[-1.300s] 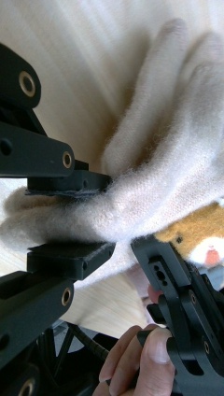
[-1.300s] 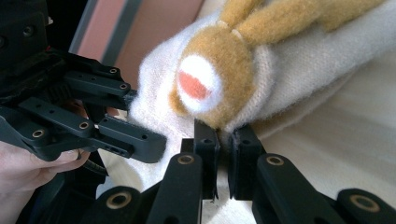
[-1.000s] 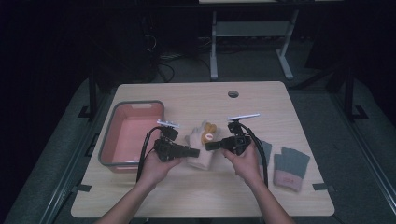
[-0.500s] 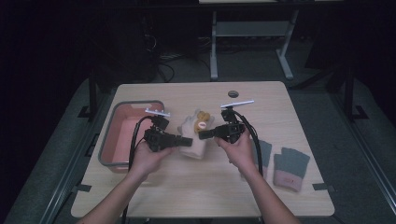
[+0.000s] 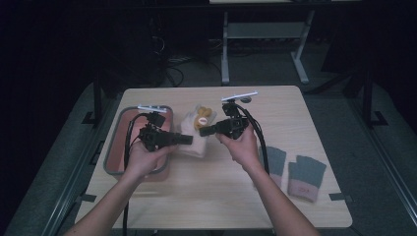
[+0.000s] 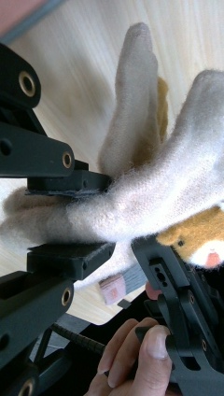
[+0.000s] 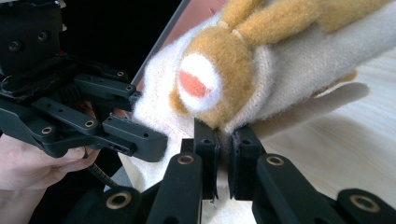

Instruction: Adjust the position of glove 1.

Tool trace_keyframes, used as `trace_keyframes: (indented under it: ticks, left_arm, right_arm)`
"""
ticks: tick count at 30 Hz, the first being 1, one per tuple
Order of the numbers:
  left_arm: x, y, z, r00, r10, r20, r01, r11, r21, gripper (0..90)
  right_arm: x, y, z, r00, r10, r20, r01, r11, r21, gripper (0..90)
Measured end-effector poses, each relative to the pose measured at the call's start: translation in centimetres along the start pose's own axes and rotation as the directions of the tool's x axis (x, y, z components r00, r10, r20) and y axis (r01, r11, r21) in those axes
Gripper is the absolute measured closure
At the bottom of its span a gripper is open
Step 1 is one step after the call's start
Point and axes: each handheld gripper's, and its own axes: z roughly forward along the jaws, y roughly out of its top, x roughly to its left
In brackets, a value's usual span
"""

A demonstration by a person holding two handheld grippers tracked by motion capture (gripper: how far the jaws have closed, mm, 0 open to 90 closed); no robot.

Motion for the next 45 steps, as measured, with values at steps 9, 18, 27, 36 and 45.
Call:
trace_keyframes:
  ticks: [9,18,27,36,45]
  left_arm:
    - [0.7,0.4,-2.7,0.9996,-0.007,-0.028,0.006,0.9995,-0.031,69.5]
    - [1.5,0.8,-4.8,0.9987,-0.012,-0.05,0.01,0.9985,-0.053,69.5]
    - [2.2,0.9,-6.2,0.9975,-0.032,-0.063,0.028,0.9972,-0.069,69.5]
    - [3.1,0.5,-7.2,0.9967,-0.041,-0.07,0.036,0.9967,-0.073,69.6]
    - [4.1,0.0,-8.1,0.9952,-0.07,-0.068,0.064,0.9937,-0.093,69.5]
  right_arm:
    - [2.0,2.3,1.4,0.999,-0.04,-0.022,0.041,0.999,0.02,83.9]
    - [3.4,4.0,2.7,0.9973,-0.063,-0.036,0.064,0.998,0.024,83.9]
    - [4.3,5.0,3.9,0.9952,-0.081,-0.055,0.083,0.996,0.029,83.8]
    - [4.8,5.6,5.1,0.994,-0.091,-0.06,0.094,0.995,0.041,83.8]
    - [5.5,6.2,6.3,0.993,-0.101,-0.062,0.104,0.993,0.053,83.8]
